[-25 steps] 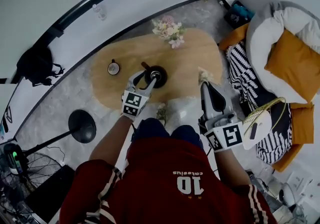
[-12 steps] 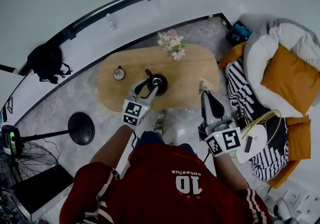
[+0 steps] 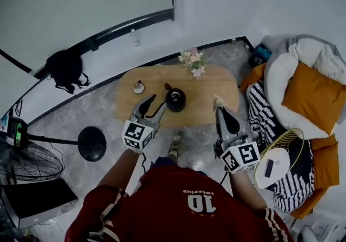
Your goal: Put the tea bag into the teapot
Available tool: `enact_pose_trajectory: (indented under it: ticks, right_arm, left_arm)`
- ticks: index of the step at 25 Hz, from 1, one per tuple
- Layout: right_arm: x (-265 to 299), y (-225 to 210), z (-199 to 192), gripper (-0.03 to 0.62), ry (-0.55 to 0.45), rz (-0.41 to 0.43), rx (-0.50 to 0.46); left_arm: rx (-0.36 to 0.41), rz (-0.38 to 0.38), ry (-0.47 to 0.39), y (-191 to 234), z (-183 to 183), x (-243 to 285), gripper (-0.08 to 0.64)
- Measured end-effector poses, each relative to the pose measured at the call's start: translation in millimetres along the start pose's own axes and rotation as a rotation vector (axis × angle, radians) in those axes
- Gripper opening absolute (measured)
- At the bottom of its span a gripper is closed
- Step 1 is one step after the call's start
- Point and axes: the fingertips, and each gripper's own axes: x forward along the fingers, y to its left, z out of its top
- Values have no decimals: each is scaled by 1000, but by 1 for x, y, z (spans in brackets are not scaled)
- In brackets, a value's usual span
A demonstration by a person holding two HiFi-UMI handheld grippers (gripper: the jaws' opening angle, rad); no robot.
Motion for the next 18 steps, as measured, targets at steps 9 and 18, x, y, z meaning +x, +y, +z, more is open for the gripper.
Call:
enact_pose_trajectory:
  ticks: [9,18]
  right_arm:
    - [-38,34,20,0,-78,33,10]
    - [-59,64,25,0,-98,75,-2]
  left_arm:
    - [14,87,-168,-27,77,-85,166]
    - [24,63,-241,-64,99,-135,54]
